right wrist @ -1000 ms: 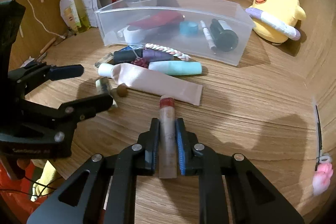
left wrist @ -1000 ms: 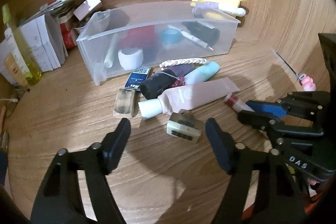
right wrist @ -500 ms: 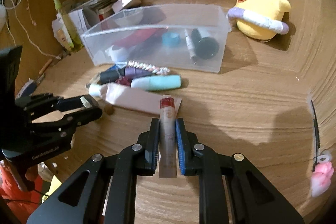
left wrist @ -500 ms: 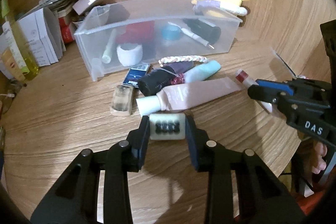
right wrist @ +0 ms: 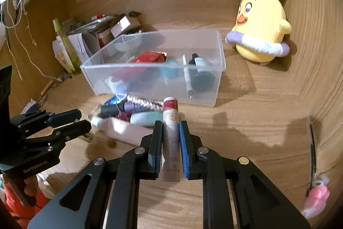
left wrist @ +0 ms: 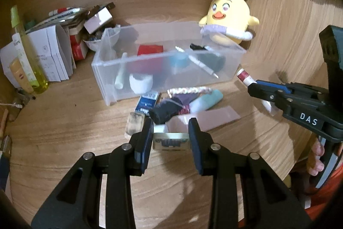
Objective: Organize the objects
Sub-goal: 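Carry the lipstick tube and clear cube over the clear box with both tools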
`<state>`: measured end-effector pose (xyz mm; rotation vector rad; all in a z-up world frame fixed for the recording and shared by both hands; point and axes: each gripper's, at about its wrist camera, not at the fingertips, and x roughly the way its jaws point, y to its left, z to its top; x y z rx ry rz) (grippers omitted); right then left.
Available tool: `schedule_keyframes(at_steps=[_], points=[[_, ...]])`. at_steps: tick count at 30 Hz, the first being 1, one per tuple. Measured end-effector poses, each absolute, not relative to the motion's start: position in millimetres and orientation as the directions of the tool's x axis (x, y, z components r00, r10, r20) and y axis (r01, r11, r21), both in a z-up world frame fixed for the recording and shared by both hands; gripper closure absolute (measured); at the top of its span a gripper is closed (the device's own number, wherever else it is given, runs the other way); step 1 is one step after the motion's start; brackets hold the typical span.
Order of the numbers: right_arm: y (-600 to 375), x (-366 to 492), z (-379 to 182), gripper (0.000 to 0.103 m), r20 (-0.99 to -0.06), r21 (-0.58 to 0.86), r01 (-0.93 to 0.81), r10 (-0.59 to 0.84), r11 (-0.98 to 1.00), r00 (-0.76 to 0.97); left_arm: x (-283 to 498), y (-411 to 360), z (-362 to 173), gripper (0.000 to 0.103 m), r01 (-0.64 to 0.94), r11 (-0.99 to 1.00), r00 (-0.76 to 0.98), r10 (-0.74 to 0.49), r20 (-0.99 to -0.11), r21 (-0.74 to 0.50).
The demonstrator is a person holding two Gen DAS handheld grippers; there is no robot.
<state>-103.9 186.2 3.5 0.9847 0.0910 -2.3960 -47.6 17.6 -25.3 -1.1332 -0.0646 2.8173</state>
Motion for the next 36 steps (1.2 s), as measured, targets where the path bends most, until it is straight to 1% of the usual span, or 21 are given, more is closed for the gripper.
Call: schedule_keyframes(at_steps=[20, 28, 36], points=[[178.4, -135.9, 39.6, 0.089, -0.592, 0.149, 0.524, -0.500, -0.839, -0.632, -82.6, -5.1, 9.3, 0.070, -0.004, -0.995, -0.784, 0.064, -0.618, -0.098], [168.8, -155.3, 53.5, 0.089, -0.568, 0.135, 0.535, -0.508, -0.834, -0.647, -95.7, -11.5, 22.9, 0.070, 0.017, -0.990, -0.803, 0.069, -0.592, -0.139], [153.4, -181.9, 63.9, 0.089, -0.559, 0.118, 0.547, -0.511, -0.829, -0.653, -109.7, -15.9, 41.0, 0.070, 0.036, -0.992, -0.829, 0.038, -0.558, -0.120]])
